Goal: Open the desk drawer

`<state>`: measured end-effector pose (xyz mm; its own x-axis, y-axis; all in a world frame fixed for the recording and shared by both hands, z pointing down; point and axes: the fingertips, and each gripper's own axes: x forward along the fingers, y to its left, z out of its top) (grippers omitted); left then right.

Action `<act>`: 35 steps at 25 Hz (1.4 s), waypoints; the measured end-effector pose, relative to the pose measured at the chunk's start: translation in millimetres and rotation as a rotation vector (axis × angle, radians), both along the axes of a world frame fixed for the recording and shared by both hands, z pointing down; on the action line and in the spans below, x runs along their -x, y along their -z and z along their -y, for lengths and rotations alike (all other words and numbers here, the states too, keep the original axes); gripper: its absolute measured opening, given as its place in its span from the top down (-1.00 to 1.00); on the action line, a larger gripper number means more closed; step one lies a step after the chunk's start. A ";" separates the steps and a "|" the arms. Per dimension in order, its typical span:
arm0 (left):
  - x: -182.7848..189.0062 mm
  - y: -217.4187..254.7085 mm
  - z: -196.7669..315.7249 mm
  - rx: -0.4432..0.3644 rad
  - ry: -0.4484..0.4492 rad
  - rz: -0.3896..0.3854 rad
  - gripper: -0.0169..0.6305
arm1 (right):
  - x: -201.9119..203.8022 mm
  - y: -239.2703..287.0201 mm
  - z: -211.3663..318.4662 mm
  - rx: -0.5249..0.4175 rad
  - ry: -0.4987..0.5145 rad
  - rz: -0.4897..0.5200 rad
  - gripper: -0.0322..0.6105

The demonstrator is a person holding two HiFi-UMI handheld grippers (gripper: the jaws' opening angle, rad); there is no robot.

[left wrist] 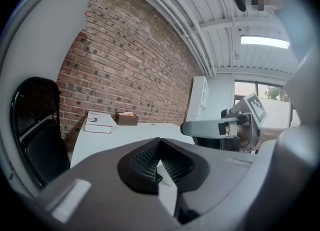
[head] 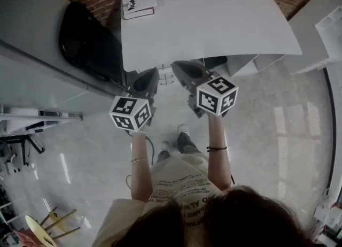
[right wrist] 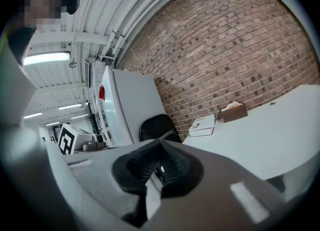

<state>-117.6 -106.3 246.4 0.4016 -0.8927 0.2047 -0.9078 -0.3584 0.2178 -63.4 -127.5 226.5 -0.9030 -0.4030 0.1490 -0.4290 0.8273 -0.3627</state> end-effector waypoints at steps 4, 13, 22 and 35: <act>-2.8 -13.1 8.5 0.014 0.030 -0.012 0.95 | -1.0 -16.9 12.9 0.033 0.000 0.004 0.89; 4.6 -60.9 20.7 0.076 0.064 -0.038 0.95 | 16.9 -62.8 38.9 0.073 -0.008 -0.004 0.89; 8.4 -131.5 33.9 0.142 0.053 -0.054 0.95 | 21.0 -123.3 53.9 0.097 0.008 -0.023 0.89; -5.2 -207.7 48.3 0.218 0.006 -0.040 0.95 | 16.4 -208.6 68.5 0.187 0.006 -0.008 0.89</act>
<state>-112.4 -154.6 454.2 0.4079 -0.8315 0.3772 -0.8989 -0.2933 0.3255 -79.8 -196.0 435.0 -0.9038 -0.3622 0.2281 -0.4278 0.7482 -0.5072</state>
